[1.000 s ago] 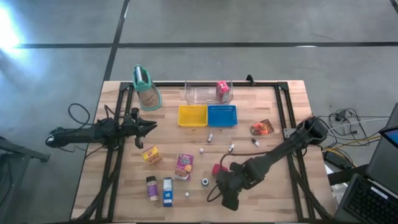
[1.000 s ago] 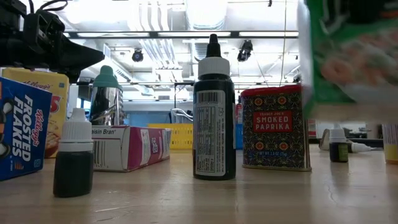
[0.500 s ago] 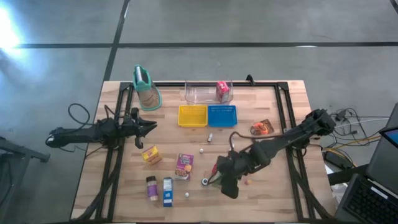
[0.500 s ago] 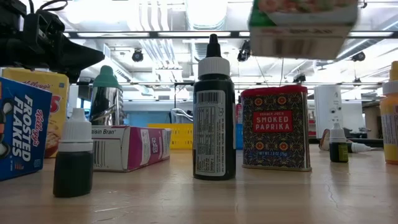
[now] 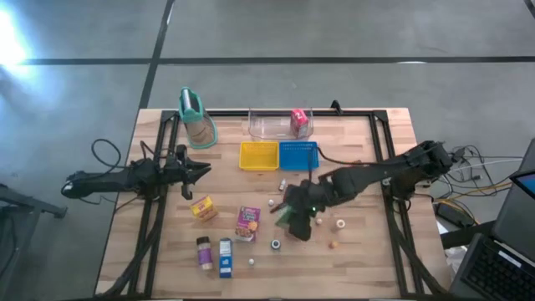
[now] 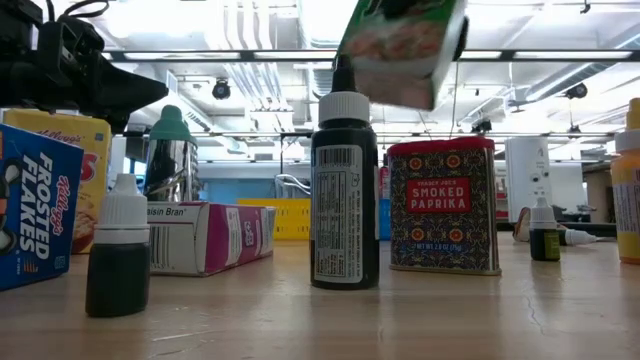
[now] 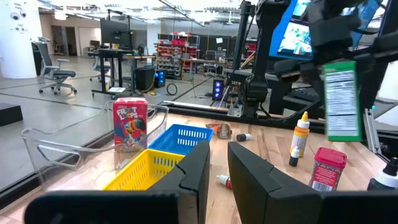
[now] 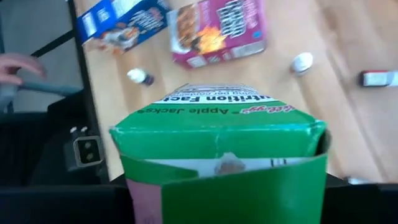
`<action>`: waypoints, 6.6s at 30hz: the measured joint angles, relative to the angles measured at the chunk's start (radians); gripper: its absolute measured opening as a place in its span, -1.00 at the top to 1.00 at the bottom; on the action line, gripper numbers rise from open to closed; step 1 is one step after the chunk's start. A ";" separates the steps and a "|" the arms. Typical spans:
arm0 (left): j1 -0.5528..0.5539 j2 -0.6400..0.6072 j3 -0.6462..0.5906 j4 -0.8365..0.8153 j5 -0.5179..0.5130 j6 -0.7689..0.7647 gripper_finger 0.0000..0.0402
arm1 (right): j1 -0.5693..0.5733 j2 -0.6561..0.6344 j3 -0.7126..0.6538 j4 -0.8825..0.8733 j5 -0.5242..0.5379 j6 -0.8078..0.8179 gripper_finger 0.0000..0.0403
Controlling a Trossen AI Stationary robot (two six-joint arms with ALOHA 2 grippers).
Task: Pick & Place Kitchen Items
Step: Put the green cereal box into the transparent bin
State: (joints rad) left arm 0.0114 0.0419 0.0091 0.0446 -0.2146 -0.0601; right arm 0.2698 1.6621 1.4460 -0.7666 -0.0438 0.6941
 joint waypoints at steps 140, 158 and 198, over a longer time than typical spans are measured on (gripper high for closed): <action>0.000 0.000 0.000 0.000 0.000 0.000 0.68 | -0.793 0.647 0.759 -0.402 0.211 0.022 0.25; 0.000 0.000 0.000 0.000 0.000 0.000 0.68 | -0.818 0.647 0.637 -0.338 0.195 0.005 0.24; 0.000 0.000 0.000 0.000 0.000 0.000 0.68 | -0.821 0.583 0.620 -0.327 0.193 -0.060 0.17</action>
State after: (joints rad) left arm 0.0114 0.0422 0.0090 0.0446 -0.2147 -0.0601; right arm -0.5514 2.2448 2.0656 -1.0938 0.1493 0.6342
